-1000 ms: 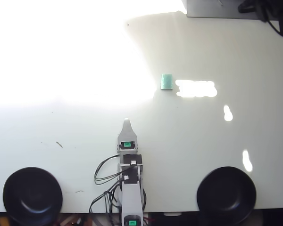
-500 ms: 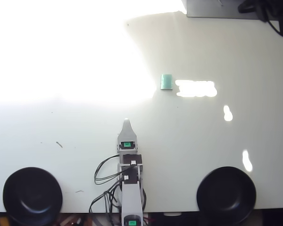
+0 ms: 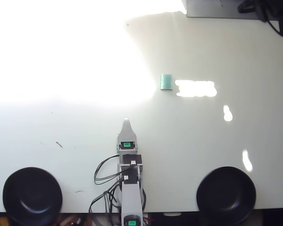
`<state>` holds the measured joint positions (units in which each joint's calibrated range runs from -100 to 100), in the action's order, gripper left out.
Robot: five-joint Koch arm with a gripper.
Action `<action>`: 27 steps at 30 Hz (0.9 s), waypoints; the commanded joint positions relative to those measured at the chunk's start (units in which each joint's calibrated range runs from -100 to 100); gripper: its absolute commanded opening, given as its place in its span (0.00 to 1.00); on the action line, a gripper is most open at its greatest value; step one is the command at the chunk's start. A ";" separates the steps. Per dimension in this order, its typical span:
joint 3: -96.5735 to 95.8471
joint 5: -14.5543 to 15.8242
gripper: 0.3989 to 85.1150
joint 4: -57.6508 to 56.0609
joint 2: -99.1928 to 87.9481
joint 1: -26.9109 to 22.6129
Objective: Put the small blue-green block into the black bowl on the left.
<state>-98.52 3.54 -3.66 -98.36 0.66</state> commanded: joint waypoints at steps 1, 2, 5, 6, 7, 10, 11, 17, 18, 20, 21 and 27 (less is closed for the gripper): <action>-1.48 0.05 0.57 0.05 -0.25 0.00; -1.48 0.05 0.57 0.05 -0.25 0.00; -1.48 0.05 0.57 0.05 -0.25 0.00; -1.48 0.05 0.57 0.05 -0.25 0.00; -1.48 0.10 0.57 0.05 -0.25 0.00; -1.48 0.10 0.57 0.05 -0.25 0.00; -1.48 0.05 0.57 0.05 -0.25 0.00; -1.48 0.10 0.57 0.05 -0.25 0.00; -1.48 0.05 0.57 0.05 -0.25 0.00; -1.48 0.10 0.57 0.05 -0.25 0.00; -1.48 0.05 0.57 0.05 -0.25 0.00; -1.48 -0.05 0.58 -0.84 -0.03 -1.37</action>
<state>-98.52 3.49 -4.24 -98.36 -0.51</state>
